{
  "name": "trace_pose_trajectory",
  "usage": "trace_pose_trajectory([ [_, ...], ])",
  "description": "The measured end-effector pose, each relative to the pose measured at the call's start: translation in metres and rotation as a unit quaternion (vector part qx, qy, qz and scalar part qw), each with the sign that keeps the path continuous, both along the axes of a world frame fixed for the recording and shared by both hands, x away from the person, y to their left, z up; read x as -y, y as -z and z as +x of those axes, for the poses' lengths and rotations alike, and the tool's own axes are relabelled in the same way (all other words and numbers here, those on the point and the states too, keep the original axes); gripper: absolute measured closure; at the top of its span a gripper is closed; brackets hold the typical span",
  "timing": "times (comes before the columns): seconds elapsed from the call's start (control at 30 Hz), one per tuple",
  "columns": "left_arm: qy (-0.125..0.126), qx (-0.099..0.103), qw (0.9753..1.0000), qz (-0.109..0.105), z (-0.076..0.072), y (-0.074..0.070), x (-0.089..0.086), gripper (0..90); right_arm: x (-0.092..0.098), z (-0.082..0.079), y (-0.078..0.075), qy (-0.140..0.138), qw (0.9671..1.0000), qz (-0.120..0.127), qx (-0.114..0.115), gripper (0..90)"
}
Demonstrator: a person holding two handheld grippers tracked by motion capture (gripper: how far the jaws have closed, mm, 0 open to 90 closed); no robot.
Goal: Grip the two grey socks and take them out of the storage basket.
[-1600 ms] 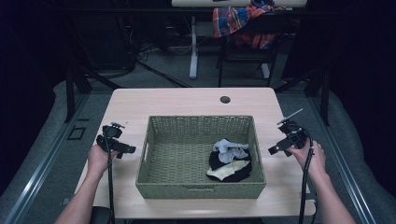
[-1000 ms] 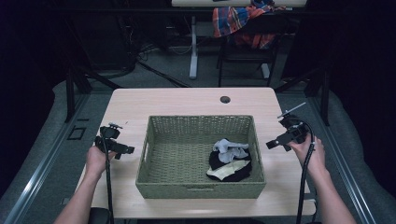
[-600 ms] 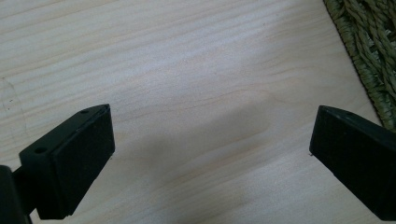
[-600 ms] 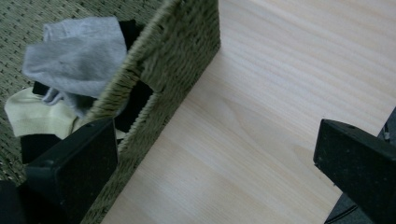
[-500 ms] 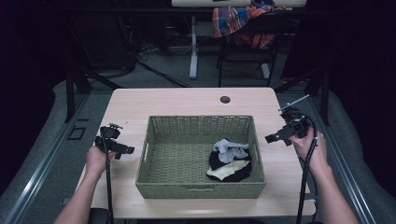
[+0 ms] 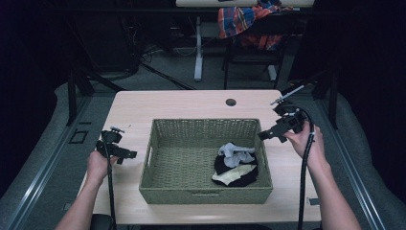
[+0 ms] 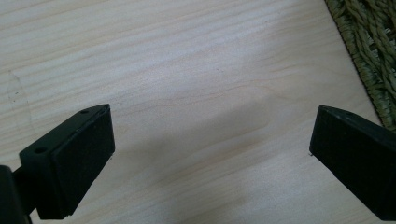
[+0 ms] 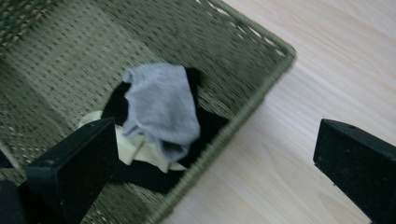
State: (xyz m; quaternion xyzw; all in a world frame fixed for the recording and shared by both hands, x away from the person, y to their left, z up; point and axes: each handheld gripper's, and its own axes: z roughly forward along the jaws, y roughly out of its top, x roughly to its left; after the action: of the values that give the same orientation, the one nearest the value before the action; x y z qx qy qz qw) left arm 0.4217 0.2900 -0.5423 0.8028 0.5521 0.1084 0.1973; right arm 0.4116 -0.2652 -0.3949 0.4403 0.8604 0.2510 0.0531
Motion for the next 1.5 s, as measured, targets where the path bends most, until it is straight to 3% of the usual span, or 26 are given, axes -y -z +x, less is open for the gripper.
trace_pose_trajectory([
  [0.1, 0.002, -0.005, 1.0000, 0.000, 0.000, 0.003, 0.000, 0.1, -0.019, 0.003, -0.007, -0.019, 0.9997, -0.005, 0.014, 0.0],
  [0.27, -0.004, -0.004, 1.0000, -0.003, 0.000, 0.002, -0.003, 0.1, -0.046, 0.009, -0.011, -0.047, 0.9988, -0.010, 0.006, 0.0],
  [0.33, -0.001, -0.004, 1.0000, -0.003, 0.000, 0.002, -0.002, 0.1, -0.062, 0.013, -0.008, -0.054, 0.9985, -0.010, -0.004, 0.0],
  [0.47, 0.003, -0.004, 1.0000, -0.003, 0.001, 0.002, 0.001, 0.1, -0.072, 0.014, -0.004, -0.065, 0.9976, -0.016, -0.015, 0.0],
  [0.5, 0.004, -0.002, 1.0000, -0.003, 0.002, 0.001, 0.002, 0.1, -0.077, 0.013, 0.000, -0.069, 0.9974, 0.003, -0.018, 0.0],
  [0.53, 0.007, -0.003, 1.0000, -0.002, 0.003, 0.001, 0.003, 0.1, -0.080, 0.012, 0.002, -0.072, 0.9971, 0.005, -0.024, 0.1],
  [0.6, 0.008, -0.003, 1.0000, -0.002, 0.003, 0.002, 0.003, 0.1, -0.082, 0.011, 0.006, -0.074, 0.9970, 0.003, -0.024, 0.9],
  [0.67, 0.010, -0.001, 1.0000, 0.000, 0.003, 0.002, 0.004, 0.1, -0.085, 0.010, 0.014, -0.081, 0.9961, -0.014, -0.032, 3.1],
  [0.73, 0.011, 0.000, 0.9999, -0.001, 0.003, 0.000, 0.004, 0.1, -0.091, 0.008, 0.030, -0.086, 0.9941, -0.045, -0.048, 13.8],
  [0.93, 0.017, 0.001, 0.9998, -0.002, 0.002, -0.001, 0.005, 0.1, -0.096, 0.011, 0.045, -0.080, 0.9930, -0.062, -0.061, 21.8],
  [1.03, 0.013, -0.001, 0.9999, -0.005, 0.003, 0.000, 0.003, 0.1, -0.100, 0.011, 0.054, -0.089, 0.9894, -0.086, -0.076, 26.6],
  [1.27, 0.018, 0.000, 0.9998, -0.005, 0.002, 0.000, 0.004, 0.1, -0.103, 0.012, 0.062, -0.082, 0.9877, -0.104, -0.084, 34.4],
  [1.3, 0.015, 0.000, 0.9999, -0.007, 0.002, 0.000, 0.003, 0.1, -0.104, 0.013, 0.064, -0.077, 0.9865, -0.119, -0.082, 42.7],
  [1.43, 0.013, -0.001, 0.9999, -0.005, 0.003, 0.000, 0.002, 0.3, -0.106, 0.013, 0.066, -0.074, 0.9859, -0.125, -0.082, 52.2],
  [1.5, 0.017, 0.002, 0.9998, -0.001, 0.002, -0.001, 0.005, 0.3, -0.106, 0.013, 0.069, -0.072, 0.9838, -0.141, -0.085, 67.7],
])
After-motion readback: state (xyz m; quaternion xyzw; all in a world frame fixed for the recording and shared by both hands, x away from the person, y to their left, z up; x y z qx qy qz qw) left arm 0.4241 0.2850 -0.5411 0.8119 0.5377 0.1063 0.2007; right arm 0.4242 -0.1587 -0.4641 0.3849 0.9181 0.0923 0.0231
